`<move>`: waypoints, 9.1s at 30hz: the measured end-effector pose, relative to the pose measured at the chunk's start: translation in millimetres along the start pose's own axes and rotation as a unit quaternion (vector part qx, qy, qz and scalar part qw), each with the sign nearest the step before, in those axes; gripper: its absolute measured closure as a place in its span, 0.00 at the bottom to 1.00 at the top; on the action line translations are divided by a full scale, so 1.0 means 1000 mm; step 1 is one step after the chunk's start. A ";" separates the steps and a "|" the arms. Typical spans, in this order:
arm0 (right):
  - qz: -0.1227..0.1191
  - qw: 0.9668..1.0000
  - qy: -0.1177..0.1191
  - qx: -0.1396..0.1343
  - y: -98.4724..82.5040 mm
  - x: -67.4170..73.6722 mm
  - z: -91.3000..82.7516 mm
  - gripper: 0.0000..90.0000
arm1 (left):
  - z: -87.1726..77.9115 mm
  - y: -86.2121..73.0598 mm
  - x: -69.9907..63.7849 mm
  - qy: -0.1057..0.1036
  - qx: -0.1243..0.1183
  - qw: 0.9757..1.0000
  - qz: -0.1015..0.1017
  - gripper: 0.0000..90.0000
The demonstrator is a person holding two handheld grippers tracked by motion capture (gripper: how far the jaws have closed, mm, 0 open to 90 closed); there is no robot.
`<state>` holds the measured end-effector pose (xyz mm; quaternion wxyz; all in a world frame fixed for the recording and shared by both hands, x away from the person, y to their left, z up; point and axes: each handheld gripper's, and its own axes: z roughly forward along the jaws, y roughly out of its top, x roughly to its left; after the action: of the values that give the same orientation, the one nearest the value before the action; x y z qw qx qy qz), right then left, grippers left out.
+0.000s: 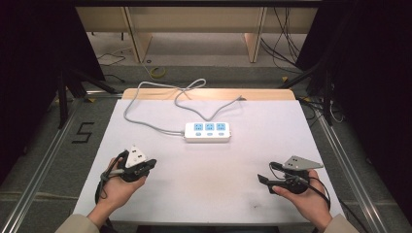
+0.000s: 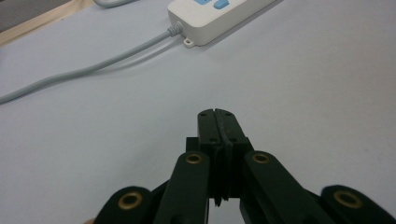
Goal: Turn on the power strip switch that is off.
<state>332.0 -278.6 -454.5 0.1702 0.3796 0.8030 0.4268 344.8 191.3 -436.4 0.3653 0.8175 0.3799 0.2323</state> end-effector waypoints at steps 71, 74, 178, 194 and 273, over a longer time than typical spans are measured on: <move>-0.007 1.000 0.006 0.010 -0.001 0.000 0.004 0.34 | 0.050 0.068 0.014 -0.011 0.000 1.000 -0.025 1.00; -0.007 1.000 0.005 0.009 -0.001 0.000 0.003 0.34 | 0.052 0.070 0.012 -0.013 0.001 1.000 -0.024 1.00; -0.023 0.999 0.012 0.023 -0.004 0.000 0.006 0.34 | 0.106 0.119 0.003 -0.025 0.015 1.000 -0.011 1.00; -0.023 0.999 0.015 0.024 -0.004 0.000 0.006 0.34 | 0.115 0.127 0.003 -0.023 0.023 0.999 -0.007 1.00; -0.024 0.999 0.021 0.027 -0.005 0.000 0.007 0.35 | 0.166 0.142 0.003 -0.027 0.093 0.995 -0.005 1.00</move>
<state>334.0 -276.4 -462.2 0.1532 0.3557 0.8265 0.4085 519.9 60.2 -429.9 0.2988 0.8519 0.3939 0.1723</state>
